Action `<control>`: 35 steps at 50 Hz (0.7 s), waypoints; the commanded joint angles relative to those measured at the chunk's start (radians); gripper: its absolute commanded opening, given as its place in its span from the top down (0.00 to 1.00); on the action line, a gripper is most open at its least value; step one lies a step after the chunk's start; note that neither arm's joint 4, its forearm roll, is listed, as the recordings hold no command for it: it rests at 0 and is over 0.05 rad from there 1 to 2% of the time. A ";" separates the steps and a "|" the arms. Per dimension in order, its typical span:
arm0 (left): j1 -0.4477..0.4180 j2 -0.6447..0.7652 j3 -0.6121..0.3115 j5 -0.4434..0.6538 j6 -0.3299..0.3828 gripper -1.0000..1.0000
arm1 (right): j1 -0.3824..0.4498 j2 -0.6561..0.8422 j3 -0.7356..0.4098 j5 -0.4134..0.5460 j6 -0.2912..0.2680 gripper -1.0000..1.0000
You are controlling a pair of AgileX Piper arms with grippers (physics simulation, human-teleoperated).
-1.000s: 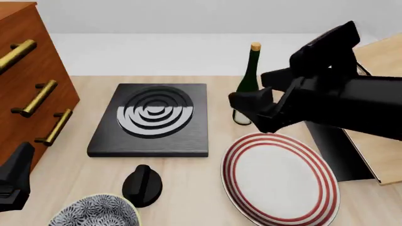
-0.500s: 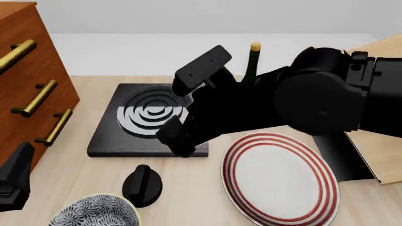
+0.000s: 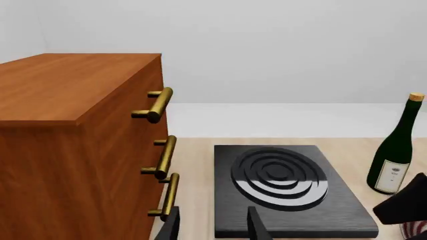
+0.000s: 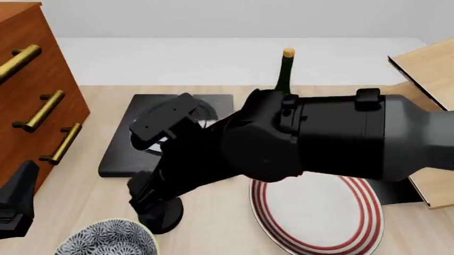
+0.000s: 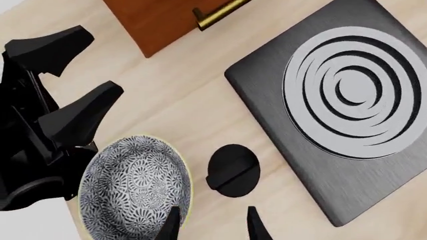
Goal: Pick up the akita bowl and put it on the plate.
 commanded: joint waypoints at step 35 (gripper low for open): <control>0.000 0.000 0.000 0.000 0.000 0.00 | 0.039 0.234 -0.028 -0.094 0.071 0.00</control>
